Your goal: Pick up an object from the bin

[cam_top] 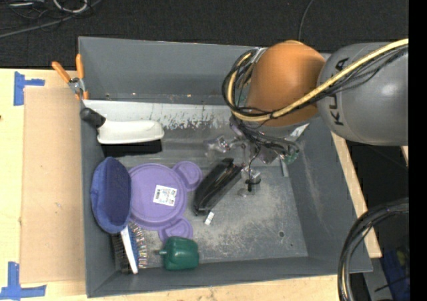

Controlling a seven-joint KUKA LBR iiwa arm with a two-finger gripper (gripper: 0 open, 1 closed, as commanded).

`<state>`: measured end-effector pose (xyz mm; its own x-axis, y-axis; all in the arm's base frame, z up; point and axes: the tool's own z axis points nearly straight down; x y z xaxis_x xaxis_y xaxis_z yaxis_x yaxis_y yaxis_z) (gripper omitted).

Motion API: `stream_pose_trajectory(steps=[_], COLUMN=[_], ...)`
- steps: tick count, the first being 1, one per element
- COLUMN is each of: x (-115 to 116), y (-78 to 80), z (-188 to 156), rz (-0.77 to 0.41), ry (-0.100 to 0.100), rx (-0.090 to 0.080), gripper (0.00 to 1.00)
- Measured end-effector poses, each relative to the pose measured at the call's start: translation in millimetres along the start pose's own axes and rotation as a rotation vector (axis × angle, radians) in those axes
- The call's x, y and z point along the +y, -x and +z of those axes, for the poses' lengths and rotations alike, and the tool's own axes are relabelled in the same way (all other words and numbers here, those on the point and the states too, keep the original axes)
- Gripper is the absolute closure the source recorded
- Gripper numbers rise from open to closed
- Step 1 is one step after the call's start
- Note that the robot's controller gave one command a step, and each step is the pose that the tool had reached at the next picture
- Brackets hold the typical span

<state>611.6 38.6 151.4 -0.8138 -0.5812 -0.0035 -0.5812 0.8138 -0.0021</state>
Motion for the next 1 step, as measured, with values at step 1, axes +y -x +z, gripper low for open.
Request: stream_pose_trajectory(steps=[1], x=[4.1], y=[-0.8], z=[28.1], rz=[-0.183], ry=[0.006], rx=[0.008], gripper=[0.00])
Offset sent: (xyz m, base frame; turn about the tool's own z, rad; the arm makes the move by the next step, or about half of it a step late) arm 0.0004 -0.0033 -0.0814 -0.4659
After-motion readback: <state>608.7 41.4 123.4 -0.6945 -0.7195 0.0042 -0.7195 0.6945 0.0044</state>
